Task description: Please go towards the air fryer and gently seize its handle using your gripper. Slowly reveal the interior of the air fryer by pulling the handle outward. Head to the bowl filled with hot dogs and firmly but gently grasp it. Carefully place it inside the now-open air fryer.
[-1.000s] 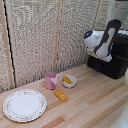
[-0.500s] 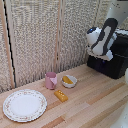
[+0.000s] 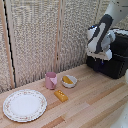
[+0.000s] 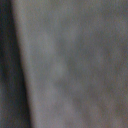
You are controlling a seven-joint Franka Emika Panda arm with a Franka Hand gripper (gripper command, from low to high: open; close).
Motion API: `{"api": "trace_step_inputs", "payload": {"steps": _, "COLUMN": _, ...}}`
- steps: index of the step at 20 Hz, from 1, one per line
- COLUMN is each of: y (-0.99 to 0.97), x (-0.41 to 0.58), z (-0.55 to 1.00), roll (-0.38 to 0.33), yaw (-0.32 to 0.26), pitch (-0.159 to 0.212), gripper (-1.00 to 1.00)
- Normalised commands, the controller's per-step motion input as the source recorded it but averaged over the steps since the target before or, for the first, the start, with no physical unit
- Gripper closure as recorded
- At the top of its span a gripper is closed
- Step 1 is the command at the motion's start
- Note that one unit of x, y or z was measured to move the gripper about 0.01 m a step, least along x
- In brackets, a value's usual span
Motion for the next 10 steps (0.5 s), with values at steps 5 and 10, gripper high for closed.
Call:
{"api": "trace_step_inputs", "payload": {"steps": 5, "y": 0.57, "x": -0.063, "z": 0.52, "roll": 0.086, "yaw": -0.151, "pitch": -0.035, "gripper": 1.0}}
{"api": "trace_step_inputs", "payload": {"steps": 10, "y": 0.59, "x": -0.115, "z": 0.36, "roll": 0.125, "yaw": -0.171, "pitch": -0.072, "gripper": 1.0}}
